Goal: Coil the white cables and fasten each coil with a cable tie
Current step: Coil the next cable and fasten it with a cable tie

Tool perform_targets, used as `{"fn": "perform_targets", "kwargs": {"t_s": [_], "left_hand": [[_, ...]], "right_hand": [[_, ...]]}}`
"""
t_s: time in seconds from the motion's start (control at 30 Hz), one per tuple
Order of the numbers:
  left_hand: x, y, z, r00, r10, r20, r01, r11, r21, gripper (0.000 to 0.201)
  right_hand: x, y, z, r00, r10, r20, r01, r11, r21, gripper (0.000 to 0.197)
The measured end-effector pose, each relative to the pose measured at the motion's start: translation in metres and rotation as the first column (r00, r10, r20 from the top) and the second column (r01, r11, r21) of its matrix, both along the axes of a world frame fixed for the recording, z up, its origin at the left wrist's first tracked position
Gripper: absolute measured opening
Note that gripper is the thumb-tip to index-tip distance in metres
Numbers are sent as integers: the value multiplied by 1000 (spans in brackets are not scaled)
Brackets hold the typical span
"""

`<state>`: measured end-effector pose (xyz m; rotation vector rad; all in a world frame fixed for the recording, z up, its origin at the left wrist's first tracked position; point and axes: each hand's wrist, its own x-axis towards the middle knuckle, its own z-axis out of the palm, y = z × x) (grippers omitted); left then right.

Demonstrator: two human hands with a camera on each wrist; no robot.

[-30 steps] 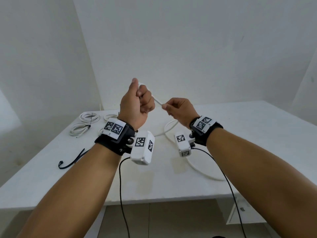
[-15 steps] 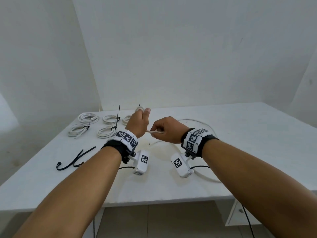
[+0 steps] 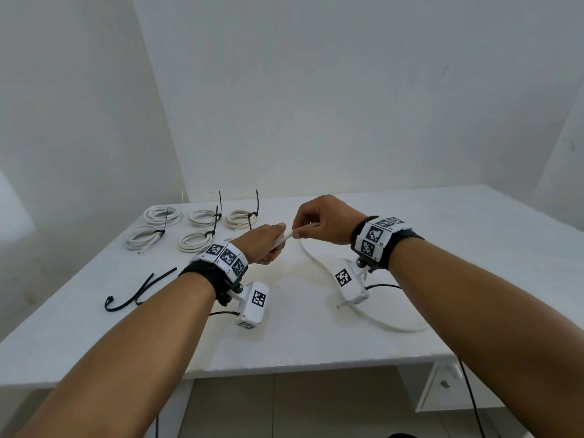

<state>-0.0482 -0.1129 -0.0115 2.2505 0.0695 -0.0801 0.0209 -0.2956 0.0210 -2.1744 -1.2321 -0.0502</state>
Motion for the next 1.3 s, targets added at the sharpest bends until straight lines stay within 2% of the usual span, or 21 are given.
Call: {"fn": "perform_targets", "kwargs": {"t_s": [0.1, 0.3, 0.4, 0.53, 0.6, 0.63, 0.7, 0.8, 0.87, 0.97, 1.03, 1.13, 1.2, 1.3], "left_hand": [[-3, -5, -4, 999, -5, -32, 0, 983, -181, 48], [-12, -7, -4, 991, -105, 81, 130, 883, -451, 45], [-21, -9, 6, 984, -137, 118, 180, 753, -633, 48], [-39, -14, 23, 967, -178, 184, 255, 600, -759, 49], [-41, -21, 31, 950, -181, 253, 310, 509, -803, 48], [-41, -24, 34, 944, -162, 287, 330, 463, -823, 49], [-36, -27, 38, 934, -76, 348, 350, 374, -859, 49], [-27, -26, 41, 921, 95, 378, 335, 303, -892, 45], [-20, -23, 39, 909, 213, 359, 269, 360, -893, 42], [-9, -15, 32, 845, 366, 390, 128, 569, -812, 38], [-6, -7, 26, 800, 417, 430, 5, 713, -701, 37], [-9, -3, 17, 794, 397, 462, -162, 869, -468, 42], [-12, -2, 13, 817, 354, 455, -246, 928, -281, 44], [-20, 1, 13, 865, 292, 409, -295, 954, -57, 37]], "right_hand": [[5, -2, 1, 999, -19, -32, 20, 999, 31, 15], [12, -5, -2, 999, -25, -33, 29, 994, 107, 17], [13, -6, 3, 997, -51, -54, 60, 978, 199, 19], [15, -8, -3, 994, -54, -96, 74, 974, 216, 17], [8, -3, -9, 993, -34, -117, 56, 979, 197, 30], [3, 1, -12, 993, -32, -115, 53, 981, 185, 39], [-7, 9, -11, 995, -28, -97, 43, 986, 159, 43], [-22, 22, -7, 999, -3, -37, 4, 1000, 26, 26], [-29, 29, -11, 1000, 12, -27, -14, 997, -78, 17], [-36, 39, -17, 999, 26, -36, -32, 981, -192, 25], [-42, 43, -17, 999, 39, -20, -43, 964, -263, 30], [-51, 48, -17, 997, 80, 22, -67, 932, -356, 32], [-54, 49, -15, 993, 103, 52, -73, 909, -409, 33], [-54, 48, -8, 990, 129, 64, -84, 879, -470, 31]]}}
